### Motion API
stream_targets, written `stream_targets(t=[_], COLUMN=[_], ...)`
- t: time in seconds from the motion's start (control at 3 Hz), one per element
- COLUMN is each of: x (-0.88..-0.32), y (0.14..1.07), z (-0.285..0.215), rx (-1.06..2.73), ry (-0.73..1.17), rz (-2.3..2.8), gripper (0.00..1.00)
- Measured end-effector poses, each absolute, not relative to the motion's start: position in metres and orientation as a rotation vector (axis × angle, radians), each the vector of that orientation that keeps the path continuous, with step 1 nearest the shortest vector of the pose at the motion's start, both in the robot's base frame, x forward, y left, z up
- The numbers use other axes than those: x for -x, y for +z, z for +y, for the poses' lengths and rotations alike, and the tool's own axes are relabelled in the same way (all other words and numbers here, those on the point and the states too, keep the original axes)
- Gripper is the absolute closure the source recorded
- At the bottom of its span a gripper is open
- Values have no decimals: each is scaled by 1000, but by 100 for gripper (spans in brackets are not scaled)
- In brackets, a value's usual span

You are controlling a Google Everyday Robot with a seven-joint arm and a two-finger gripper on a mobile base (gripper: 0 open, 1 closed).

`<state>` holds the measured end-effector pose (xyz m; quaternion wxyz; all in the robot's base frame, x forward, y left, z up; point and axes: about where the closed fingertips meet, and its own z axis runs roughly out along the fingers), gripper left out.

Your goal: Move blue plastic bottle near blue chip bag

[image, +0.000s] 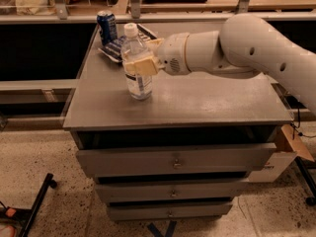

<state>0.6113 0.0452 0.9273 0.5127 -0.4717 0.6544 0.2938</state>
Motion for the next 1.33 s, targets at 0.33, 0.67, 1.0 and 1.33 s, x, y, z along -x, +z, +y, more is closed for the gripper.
stream_targets(t=[0.33, 0.67, 1.0, 1.33], x=[-626, -641, -657, -674], y=[931, 936, 944, 947], z=[33, 24, 13, 7], rx=[1094, 1038, 996, 964], ry=[667, 636, 598, 572], rz=[1571, 1565, 1559, 1555], gripper=[100, 100, 100, 100])
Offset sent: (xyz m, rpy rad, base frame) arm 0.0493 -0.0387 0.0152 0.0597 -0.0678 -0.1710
